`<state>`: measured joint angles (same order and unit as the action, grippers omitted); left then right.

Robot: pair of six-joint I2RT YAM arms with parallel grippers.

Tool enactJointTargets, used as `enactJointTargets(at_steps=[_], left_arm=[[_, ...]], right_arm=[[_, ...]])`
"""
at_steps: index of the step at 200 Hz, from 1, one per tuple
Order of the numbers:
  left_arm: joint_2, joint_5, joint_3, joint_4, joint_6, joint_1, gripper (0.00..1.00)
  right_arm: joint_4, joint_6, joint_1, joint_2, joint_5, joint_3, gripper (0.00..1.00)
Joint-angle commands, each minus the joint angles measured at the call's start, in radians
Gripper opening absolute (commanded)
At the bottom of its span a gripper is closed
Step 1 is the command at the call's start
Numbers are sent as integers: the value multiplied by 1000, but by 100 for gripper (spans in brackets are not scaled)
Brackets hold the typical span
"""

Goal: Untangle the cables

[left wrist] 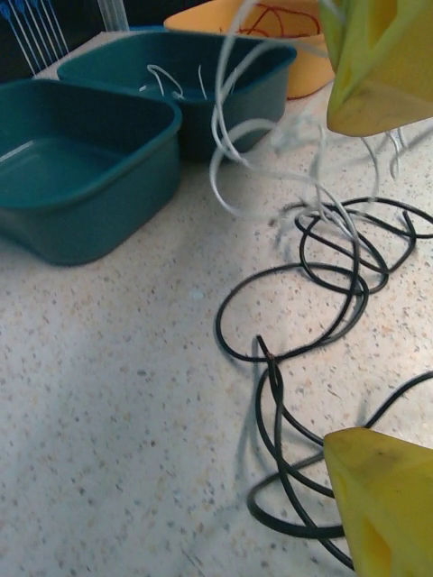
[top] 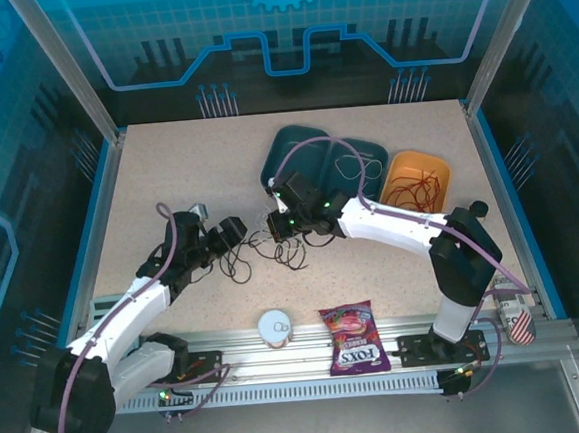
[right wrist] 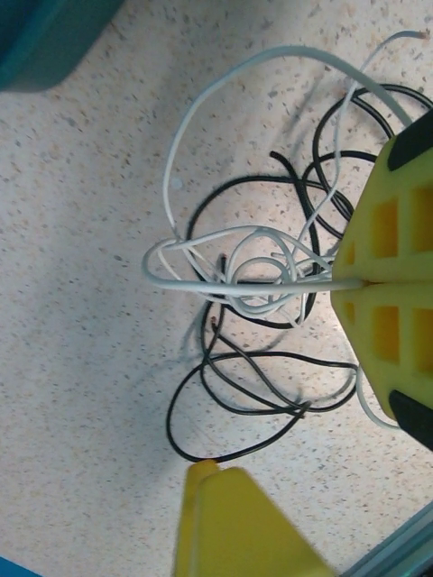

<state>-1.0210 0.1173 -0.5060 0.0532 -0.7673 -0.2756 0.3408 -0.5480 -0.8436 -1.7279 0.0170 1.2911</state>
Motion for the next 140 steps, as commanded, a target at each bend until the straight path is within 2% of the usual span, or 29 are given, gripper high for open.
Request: enactJointTargets(at_steps=[1, 65, 112, 140], left_arm=[[-32, 52, -12, -88, -26, 10, 82], [-157, 131, -38, -116, -30, 10, 77], [-136, 107, -35, -83, -17, 10, 79], [-110, 77, -30, -57, -10, 10, 81]], right_arm=[[-65, 35, -5, -21, -69, -12, 7], [-20, -5, 27, -110, -11, 29, 16], [-14, -13, 39, -123, -10, 49, 18], [60, -4, 35, -119, 45, 88, 21]])
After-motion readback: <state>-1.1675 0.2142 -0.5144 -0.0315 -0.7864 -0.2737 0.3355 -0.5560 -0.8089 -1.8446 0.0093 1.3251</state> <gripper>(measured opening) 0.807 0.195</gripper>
